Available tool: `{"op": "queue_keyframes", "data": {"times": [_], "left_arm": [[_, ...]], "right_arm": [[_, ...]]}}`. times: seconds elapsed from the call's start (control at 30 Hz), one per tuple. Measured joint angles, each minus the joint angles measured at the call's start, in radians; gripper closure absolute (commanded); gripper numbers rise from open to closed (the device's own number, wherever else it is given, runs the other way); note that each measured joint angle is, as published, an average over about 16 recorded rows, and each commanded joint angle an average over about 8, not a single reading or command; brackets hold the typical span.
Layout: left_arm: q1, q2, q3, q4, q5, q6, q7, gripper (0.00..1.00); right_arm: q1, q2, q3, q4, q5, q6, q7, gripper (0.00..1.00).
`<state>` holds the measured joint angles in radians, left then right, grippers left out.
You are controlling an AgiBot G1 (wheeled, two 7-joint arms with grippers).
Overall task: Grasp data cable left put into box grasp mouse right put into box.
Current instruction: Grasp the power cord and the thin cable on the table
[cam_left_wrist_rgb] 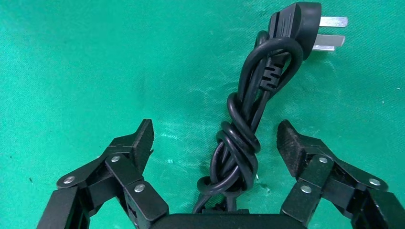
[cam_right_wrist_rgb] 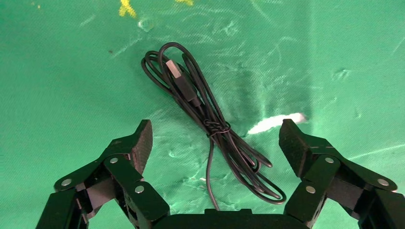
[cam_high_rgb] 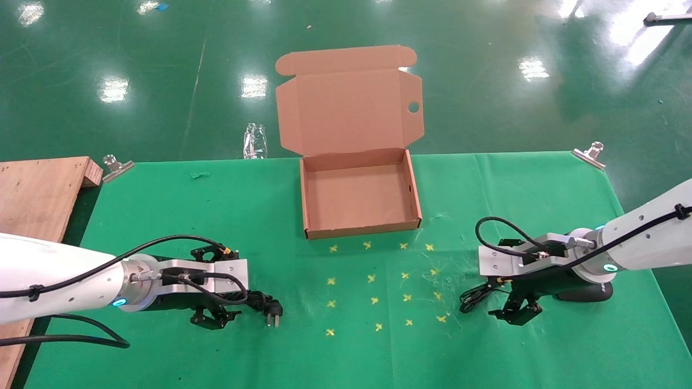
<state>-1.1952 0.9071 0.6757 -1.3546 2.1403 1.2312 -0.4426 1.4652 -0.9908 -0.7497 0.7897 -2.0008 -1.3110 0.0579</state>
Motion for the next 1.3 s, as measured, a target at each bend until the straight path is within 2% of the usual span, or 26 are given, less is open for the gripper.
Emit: {"op": "queue_keyframes", "data": {"times": [1.3], "left_arm": [[0.000,0.000,0.000,0.000,0.000,0.000,0.000,1.00]], "right_arm": [[-0.010,0.010,0.002,0.022,0.006,-0.006,0.003,1.00]]}}
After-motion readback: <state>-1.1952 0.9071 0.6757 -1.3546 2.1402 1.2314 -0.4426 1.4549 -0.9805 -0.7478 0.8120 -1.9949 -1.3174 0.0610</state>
